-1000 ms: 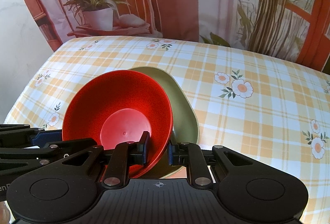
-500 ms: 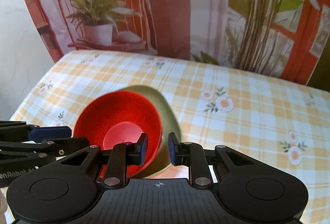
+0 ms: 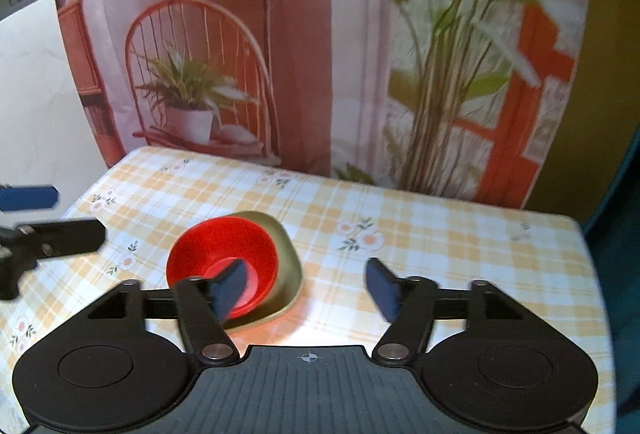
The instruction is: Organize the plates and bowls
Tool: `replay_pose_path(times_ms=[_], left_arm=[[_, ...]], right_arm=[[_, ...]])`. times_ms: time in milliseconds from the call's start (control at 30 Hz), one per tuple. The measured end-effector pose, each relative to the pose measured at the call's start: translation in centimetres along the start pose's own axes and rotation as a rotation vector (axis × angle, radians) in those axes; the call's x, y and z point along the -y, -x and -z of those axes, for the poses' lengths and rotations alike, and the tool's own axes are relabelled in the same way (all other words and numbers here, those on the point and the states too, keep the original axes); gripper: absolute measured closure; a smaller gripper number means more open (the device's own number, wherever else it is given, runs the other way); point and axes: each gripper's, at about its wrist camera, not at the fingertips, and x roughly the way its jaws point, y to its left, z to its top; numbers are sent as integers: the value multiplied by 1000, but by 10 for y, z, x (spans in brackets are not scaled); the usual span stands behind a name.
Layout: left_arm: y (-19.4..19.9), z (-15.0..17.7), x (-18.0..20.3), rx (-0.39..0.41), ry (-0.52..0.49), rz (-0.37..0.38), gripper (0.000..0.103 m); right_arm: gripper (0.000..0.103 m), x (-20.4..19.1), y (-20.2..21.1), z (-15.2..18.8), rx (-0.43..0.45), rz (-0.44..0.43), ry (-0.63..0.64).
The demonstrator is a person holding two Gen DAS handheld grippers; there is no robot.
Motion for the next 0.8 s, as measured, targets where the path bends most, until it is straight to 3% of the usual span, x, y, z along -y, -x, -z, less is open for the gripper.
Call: replay_pose_path(times_ms=[67,167,267,800], left_arm=[[14,-1,7,14,-18,-12,2],[35,-1,17,52,-47,-24,0],[56,2,27,81,-56,-62,0],[124,11,43,186,-16,-87,0]], right_arm=[[9,0,17,3,29,21,8],[0,-1,43,8,74,38,23],[0,0,66,12,99,37,-4],[0,-1,150,27,244,82,-97]])
